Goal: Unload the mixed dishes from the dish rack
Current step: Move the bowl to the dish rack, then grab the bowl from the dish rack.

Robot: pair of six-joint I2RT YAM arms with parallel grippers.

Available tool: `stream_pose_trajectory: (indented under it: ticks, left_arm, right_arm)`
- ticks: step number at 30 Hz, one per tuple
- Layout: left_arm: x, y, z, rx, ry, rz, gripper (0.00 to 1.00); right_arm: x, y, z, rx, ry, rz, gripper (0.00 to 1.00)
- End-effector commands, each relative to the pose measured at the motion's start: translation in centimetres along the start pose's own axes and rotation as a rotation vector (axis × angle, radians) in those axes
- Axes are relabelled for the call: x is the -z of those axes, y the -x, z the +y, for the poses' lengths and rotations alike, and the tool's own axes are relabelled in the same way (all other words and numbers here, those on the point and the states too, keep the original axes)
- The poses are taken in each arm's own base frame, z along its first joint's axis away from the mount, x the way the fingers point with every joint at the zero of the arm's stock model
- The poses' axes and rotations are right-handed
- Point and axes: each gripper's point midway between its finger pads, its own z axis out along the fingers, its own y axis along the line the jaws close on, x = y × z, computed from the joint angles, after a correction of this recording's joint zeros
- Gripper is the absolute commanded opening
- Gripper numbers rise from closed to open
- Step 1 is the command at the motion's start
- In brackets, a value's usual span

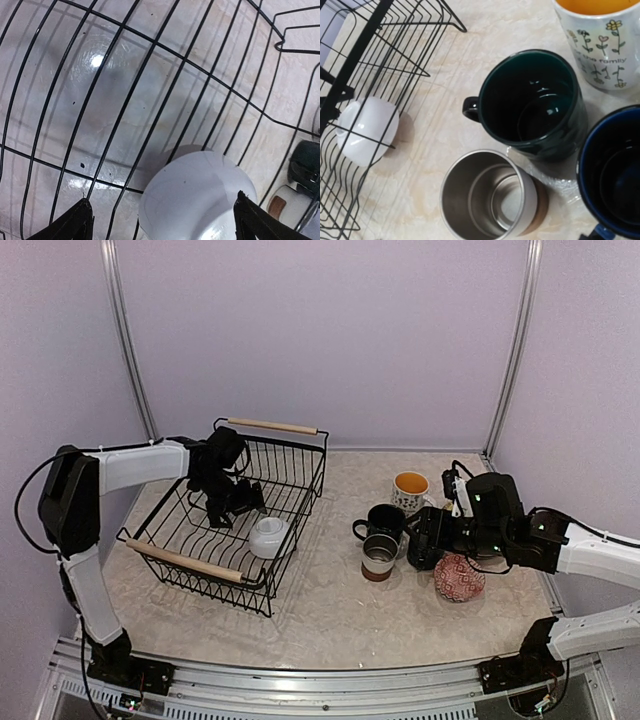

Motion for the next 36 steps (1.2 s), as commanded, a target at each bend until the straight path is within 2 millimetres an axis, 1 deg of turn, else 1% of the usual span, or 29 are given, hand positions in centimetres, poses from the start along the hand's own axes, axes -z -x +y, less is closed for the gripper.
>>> stream_pose_trajectory:
  ticks: [1, 3, 4, 8, 9, 11, 12, 16, 19, 21, 25, 27, 31, 33, 36]
  left_arm:
    - [3.4, 0.6, -2.6, -0.156, -0.268, 0.017, 0.95]
    - [4.6, 1.0, -3.1, -0.185, -0.35, 0.03, 0.99]
    - [5.1, 0.8, -3.6, -0.21, -0.39, 0.049, 0.99]
    - [5.7, 0.5, -5.1, -0.295, -0.425, 0.131, 0.99]
    - [4.7, 0.2, -5.1, -0.306, -0.399, 0.165, 0.99]
    - [3.7, 0.1, -5.3, -0.339, -0.355, 0.188, 0.99]
    - [2.7, 0.0, -5.2, -0.349, -0.324, 0.202, 0.99]
    - [1.3, 0.6, -5.0, -0.38, -0.252, 0.191, 0.99]
    - [0.7, 1.0, -4.5, -0.385, -0.205, 0.174, 0.99]
    - [0.5, 1.0, -4.0, -0.363, -0.188, 0.181, 0.99]
    - [-0.4, -0.3, -3.7, -0.29, -0.225, 0.245, 0.99]
    - [-0.5, -0.5, -3.3, -0.24, -0.243, 0.247, 0.99]
    - [-0.2, -0.8, -2.8, -0.123, -0.298, 0.231, 0.99]
    - [0.0, -0.9, -3.0, -0.096, -0.323, 0.224, 0.99]
    - [-0.3, -0.9, -2.7, -0.053, -0.318, 0.222, 0.99]
  right_arm:
    - [0.4, 0.2, 0.3, -0.005, 0.005, -0.011, 0.81]
    - [0.3, 0.2, 0.4, -0.004, 0.009, -0.01, 0.81]
    - [0.3, 0.2, 0.5, -0.004, 0.011, -0.01, 0.81]
    - [-0.2, 0.1, 0.6, -0.001, 0.01, 0.001, 0.81]
    - [-0.3, 0.1, 0.7, 0.0, 0.01, 0.003, 0.81]
    - [-0.5, -0.1, 0.8, 0.002, 0.013, 0.01, 0.81]
    - [-0.5, -0.1, 0.8, 0.001, 0.012, 0.012, 0.81]
    - [-0.3, -0.1, 0.8, 0.0, 0.005, 0.01, 0.81]
    - [-0.1, 0.0, 0.8, -0.001, 0.005, 0.003, 0.81]
    - [0.0, 0.1, 0.8, -0.001, 0.004, 0.0, 0.81]
    - [0.0, 0.1, 0.8, -0.001, 0.006, -0.002, 0.81]
    - [0.0, 0.0, 0.8, -0.001, 0.006, 0.0, 0.81]
    - [-0.1, 0.0, 0.9, -0.001, 0.01, 0.001, 0.81]
    - [-0.2, 0.0, 1.0, 0.0, 0.012, -0.001, 0.81]
    - [-0.2, 0.0, 1.0, 0.0, 0.013, 0.001, 0.81]
